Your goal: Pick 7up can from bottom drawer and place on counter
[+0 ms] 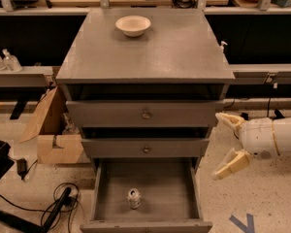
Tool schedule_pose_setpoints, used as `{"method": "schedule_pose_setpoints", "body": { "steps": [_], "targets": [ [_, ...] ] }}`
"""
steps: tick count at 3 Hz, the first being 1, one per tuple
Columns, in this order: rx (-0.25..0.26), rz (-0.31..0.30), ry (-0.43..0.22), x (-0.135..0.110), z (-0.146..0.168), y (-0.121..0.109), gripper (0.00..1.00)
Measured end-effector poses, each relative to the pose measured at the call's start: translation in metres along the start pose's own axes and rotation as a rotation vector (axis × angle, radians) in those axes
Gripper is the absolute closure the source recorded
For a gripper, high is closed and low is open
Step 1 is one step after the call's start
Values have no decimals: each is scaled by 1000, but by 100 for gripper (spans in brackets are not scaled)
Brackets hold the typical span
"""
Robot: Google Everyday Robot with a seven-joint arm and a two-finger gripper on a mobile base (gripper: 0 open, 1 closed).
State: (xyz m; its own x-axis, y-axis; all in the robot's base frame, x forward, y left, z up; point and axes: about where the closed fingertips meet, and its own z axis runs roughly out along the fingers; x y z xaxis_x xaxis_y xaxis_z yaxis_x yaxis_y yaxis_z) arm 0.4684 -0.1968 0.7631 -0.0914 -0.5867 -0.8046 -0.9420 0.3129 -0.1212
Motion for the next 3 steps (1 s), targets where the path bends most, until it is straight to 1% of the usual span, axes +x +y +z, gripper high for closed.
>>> {"method": "schedule_pose_setpoints", "body": {
  "steps": [1,2,3],
  "targets": [
    [5,-46,-143,42,19,8,0],
    [2,-51,-138,39,20,8,0],
    [-1,-42,-168,43,33,8,0]
  ]
}}
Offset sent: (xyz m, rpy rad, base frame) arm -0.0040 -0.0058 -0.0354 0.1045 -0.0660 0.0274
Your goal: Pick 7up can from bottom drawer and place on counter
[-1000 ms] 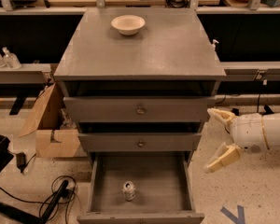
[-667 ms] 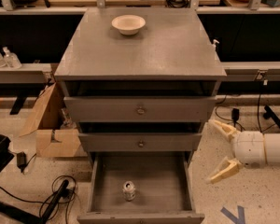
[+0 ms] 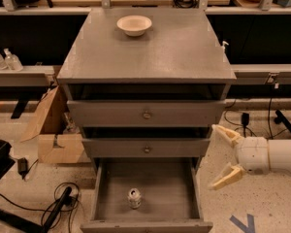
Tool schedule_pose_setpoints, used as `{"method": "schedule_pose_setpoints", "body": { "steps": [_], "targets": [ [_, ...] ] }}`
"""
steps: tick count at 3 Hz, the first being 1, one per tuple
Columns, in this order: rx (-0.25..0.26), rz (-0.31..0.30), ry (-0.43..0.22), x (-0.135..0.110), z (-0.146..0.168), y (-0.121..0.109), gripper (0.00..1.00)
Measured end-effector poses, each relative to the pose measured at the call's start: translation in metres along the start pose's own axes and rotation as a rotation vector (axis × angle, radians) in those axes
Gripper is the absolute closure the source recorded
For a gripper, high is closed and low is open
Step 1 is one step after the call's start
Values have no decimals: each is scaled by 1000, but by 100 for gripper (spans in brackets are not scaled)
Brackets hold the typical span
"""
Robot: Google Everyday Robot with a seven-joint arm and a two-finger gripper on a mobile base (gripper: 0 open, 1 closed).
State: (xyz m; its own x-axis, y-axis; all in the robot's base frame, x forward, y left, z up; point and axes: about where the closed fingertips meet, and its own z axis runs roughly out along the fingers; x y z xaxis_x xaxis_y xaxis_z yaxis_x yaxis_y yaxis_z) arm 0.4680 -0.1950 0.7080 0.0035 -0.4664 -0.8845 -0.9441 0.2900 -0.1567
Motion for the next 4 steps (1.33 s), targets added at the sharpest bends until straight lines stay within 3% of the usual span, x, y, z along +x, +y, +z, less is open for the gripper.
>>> {"method": "schedule_pose_setpoints", "body": {
  "steps": [1,2,3,4],
  "targets": [
    [-12,29,-35,42,50,-5,0],
    [34,62,-92,96,101,-22,0],
    [85,81,-146,166,158,-46,0],
    [102,109,-178,206,183,-49,0]
  ]
}}
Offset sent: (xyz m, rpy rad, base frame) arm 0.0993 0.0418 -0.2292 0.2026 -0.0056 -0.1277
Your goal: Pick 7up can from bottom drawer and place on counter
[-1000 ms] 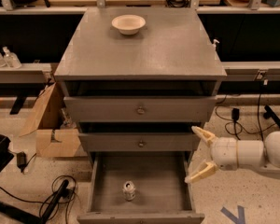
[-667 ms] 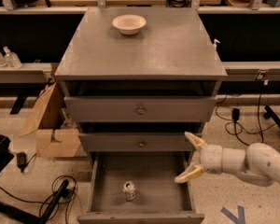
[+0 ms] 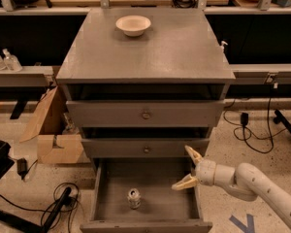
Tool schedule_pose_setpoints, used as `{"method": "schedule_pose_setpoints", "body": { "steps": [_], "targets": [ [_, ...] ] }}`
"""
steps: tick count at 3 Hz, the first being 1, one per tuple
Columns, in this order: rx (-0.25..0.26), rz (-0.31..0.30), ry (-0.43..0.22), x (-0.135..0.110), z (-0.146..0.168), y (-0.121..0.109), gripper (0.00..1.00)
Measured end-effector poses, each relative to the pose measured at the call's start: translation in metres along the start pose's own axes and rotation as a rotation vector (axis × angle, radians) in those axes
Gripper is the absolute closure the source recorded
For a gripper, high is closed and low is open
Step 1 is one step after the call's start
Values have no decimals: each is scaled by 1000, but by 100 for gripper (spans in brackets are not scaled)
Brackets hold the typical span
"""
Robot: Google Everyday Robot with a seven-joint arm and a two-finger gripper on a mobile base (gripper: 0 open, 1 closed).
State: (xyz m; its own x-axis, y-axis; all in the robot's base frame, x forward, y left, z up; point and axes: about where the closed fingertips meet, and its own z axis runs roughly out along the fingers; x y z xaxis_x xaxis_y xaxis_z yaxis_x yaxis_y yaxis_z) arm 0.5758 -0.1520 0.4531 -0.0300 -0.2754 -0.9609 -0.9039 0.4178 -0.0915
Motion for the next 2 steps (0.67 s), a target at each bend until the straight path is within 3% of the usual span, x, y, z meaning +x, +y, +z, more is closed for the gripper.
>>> {"method": "schedule_pose_setpoints", "body": {
  "steps": [1,2],
  "targets": [
    [-5,1,0,4,5,1,0],
    [-37,17,0,50,48,9,0]
  ]
}}
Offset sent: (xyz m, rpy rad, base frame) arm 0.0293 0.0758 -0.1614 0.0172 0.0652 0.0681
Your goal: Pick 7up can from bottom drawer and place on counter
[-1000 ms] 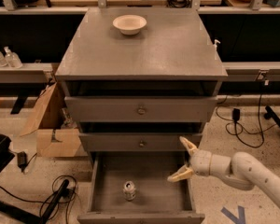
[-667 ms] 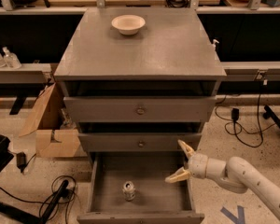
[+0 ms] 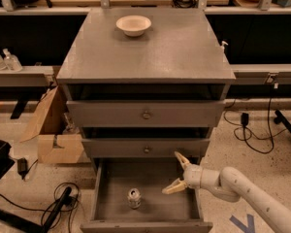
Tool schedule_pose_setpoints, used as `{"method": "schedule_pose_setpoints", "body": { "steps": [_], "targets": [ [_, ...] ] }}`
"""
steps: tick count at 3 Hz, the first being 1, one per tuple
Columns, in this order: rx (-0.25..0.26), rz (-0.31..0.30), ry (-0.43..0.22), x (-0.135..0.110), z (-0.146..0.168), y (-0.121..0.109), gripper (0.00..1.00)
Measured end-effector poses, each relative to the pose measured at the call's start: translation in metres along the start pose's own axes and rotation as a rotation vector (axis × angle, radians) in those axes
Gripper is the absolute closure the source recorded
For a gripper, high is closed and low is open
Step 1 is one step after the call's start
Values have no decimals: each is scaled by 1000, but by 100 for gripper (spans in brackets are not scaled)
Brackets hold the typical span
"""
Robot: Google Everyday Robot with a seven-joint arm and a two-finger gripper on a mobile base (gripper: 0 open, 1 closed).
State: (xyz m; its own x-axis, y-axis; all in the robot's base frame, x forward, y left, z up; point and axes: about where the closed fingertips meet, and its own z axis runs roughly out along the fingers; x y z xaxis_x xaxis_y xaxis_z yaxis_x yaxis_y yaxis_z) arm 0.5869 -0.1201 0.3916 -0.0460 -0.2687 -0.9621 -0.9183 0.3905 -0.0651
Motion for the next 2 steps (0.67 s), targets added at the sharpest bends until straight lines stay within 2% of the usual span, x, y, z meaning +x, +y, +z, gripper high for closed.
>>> {"method": "schedule_pose_setpoints", "body": {
  "steps": [1,2],
  "targets": [
    [-71,22,-13,67,60,13,0],
    [-131,50,-51,120,101,32,0]
  ]
}}
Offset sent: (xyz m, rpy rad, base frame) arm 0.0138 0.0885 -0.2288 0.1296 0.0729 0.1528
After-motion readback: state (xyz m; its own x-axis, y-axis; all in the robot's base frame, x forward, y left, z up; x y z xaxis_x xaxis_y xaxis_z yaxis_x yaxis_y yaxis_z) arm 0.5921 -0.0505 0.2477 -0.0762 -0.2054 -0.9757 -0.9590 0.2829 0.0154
